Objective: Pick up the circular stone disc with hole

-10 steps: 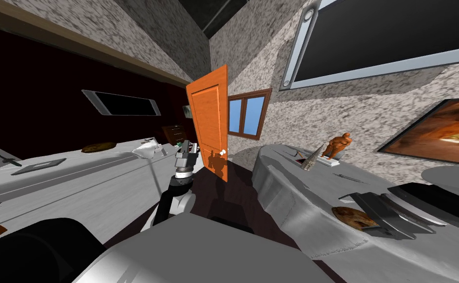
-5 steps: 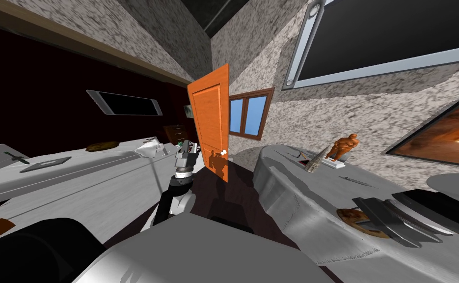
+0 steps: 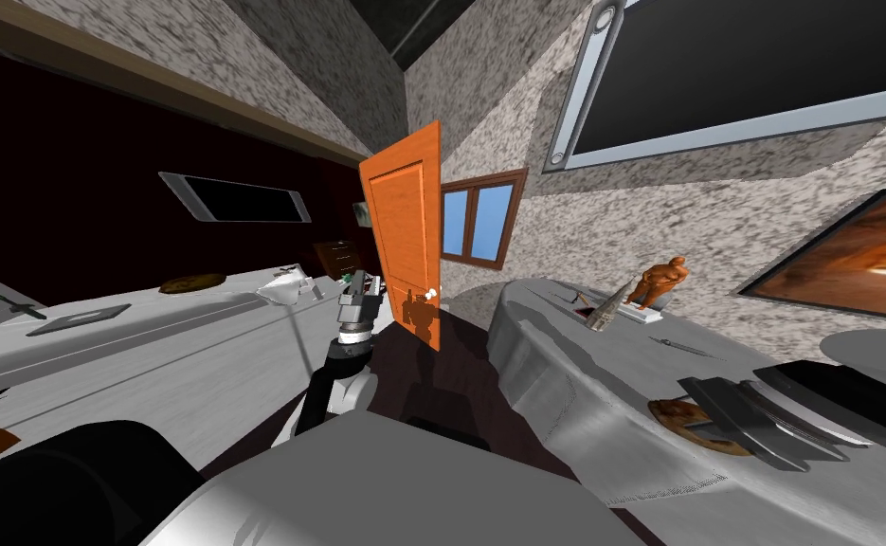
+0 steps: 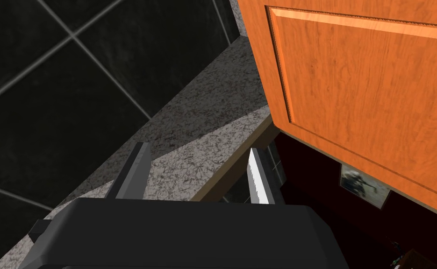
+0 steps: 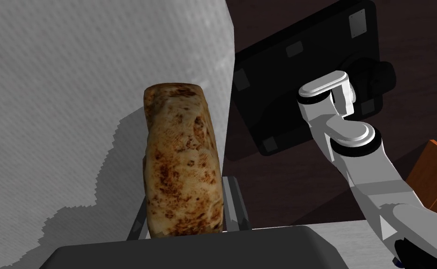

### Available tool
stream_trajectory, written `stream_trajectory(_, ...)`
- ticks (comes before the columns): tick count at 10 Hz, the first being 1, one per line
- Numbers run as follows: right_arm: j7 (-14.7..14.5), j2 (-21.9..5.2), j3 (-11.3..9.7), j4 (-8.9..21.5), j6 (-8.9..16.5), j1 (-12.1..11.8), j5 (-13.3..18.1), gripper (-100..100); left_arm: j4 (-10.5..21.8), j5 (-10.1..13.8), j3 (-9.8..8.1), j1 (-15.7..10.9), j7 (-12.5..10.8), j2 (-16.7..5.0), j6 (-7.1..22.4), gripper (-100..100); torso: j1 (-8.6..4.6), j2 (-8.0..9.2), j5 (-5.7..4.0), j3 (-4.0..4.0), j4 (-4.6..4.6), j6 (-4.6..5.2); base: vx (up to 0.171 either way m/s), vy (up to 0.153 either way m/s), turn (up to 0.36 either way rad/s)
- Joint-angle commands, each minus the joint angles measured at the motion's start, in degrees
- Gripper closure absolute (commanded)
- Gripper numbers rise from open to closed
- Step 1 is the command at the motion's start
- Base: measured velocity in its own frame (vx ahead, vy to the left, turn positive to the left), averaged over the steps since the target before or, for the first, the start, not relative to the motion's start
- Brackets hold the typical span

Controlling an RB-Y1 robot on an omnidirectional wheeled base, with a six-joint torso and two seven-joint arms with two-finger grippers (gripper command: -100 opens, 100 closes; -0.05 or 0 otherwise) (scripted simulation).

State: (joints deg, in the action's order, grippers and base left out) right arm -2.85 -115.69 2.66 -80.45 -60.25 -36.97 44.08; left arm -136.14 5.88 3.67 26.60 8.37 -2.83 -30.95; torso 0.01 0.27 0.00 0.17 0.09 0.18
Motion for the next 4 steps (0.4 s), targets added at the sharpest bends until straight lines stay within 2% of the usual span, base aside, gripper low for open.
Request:
stream_trajectory(1,1.02,-1.57,0.58,0.08,-1.62,1.27,-0.46,100,0.0,0.0,0.0,0.0,0.0,0.0,0.0,0,0.0,0.0,0.0,0.0,0.0,0.0,-0.041,-0.022,-0.11)
stream_trajectory(3,1.0,-1.17,0.25,0.26,-1.89,1.64,-0.08,100,0.0,0.0,0.0,-0.01,0.0,0.0,0.0,0,0.01,0.09,-0.02,0.05,0.01,-0.03,-0.023,-0.013,-0.013)
stream_trajectory(4,0.94,-1.3,0.48,0.27,-1.81,1.35,-0.26,0,0.0,0.0,0.0,0.0,0.0,0.0,0.0,0,0.03,0.02,-0.02,0.02,0.0,-0.03,0.0,0.0,0.0)
